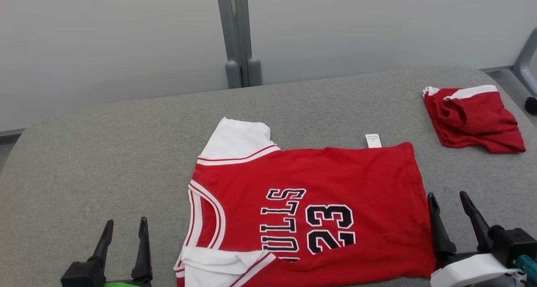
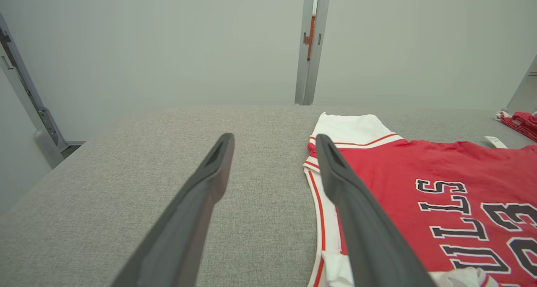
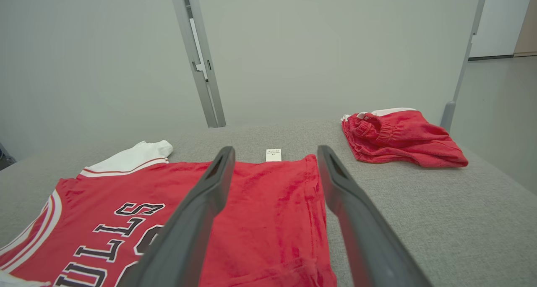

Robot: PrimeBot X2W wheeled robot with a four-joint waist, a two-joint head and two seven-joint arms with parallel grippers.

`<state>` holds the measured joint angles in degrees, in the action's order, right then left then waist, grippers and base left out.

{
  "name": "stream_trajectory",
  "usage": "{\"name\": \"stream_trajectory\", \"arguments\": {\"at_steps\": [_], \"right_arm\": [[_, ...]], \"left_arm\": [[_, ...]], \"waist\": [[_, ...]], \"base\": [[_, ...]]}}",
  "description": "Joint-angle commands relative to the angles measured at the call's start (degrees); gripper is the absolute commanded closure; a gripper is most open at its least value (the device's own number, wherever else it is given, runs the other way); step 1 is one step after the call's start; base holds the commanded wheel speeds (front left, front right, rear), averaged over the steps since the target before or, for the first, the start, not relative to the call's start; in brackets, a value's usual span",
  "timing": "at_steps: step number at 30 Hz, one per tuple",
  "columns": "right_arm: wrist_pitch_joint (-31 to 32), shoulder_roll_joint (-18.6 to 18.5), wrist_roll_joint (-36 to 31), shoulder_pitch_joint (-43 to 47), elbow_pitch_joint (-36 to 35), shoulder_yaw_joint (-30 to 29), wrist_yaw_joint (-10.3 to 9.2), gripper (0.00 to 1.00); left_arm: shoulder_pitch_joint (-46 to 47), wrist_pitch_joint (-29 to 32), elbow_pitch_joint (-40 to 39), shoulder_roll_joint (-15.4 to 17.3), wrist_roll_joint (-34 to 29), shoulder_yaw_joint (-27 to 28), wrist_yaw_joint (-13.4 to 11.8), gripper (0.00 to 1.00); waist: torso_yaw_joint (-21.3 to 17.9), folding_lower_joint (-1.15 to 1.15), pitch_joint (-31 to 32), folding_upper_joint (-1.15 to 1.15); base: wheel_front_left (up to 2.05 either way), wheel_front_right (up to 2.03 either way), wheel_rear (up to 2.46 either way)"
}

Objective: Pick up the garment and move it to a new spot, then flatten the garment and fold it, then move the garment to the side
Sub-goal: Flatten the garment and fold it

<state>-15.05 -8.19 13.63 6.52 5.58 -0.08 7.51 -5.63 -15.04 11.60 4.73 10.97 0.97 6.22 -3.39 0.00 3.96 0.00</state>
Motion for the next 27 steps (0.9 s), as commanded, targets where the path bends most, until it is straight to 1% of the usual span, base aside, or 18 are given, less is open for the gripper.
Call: {"name": "stream_trajectory", "arguments": {"at_steps": [1, 5, 8, 12, 15, 18, 23, 27], "right_arm": [[-0.16, -0.07, -0.43, -0.02, 0.26, -0.1, -0.03, 0.0], [-0.16, -1.14, -0.63, -2.14, 1.4, 0.38, -0.03, 0.0], [-0.16, -2.97, -0.08, -5.32, 3.41, 1.32, -0.03, 0.0], [0.15, -6.39, 0.61, -11.81, 9.0, 2.88, -0.03, 0.0], [2.07, -8.58, 0.71, -18.46, 14.38, 4.63, -0.03, 0.0], [4.41, -9.56, 1.05, -25.39, 19.06, 6.42, -0.03, 0.0], [6.62, -10.07, 2.6, -36.22, 27.51, 10.46, -0.03, 0.0], [8.11, -9.61, 4.15, -43.38, 34.09, 13.81, -0.03, 0.0]], "left_arm": [[-0.32, -0.15, 0.26, -0.08, -0.31, 0.24, 0.35, 0.0], [2.0, -0.16, 0.91, 0.32, -1.14, -0.07, 0.8, 0.0], [5.49, -0.15, 2.36, 1.97, -1.53, -1.21, 1.05, 0.0], [13.3, -0.13, 6.08, 4.69, -1.0, -4.29, 1.3, 0.0], [21.34, 0.19, 9.92, 7.24, 1.24, -9.72, 1.34, 0.0], [29.21, 1.96, 13.48, 9.5, 4.92, -14.59, 1.3, 0.0], [42.9, 6.08, 19.19, 13.84, 10.88, -24.23, 1.32, 0.0], [52.33, 10.13, 23.11, 16.0, 17.41, -31.31, 1.32, 0.0]], "waist": [[-0.05, 0.0, -0.05, 0.0], [-0.62, 0.0, -0.9, 0.0], [-1.28, 0.0, -1.93, 0.0], [-2.22, 0.0, -3.77, 0.0], [-3.11, 0.0, -5.95, 0.0], [-4.1, 0.0, -9.55, 0.0], [-5.75, 0.0, -15.79, 0.0], [-6.7, 0.0, -20.19, 0.0]], "base": [[0.0, 0.0, 0.0], [0.0, 0.0, 0.0], [0.0, 0.0, 0.0], [0.0, 0.0, 0.0], [0.0, 0.0, 0.0], [0.0, 0.0, 0.0], [0.0, 0.0, 0.0], [0.0, 0.0, 0.0]]}}
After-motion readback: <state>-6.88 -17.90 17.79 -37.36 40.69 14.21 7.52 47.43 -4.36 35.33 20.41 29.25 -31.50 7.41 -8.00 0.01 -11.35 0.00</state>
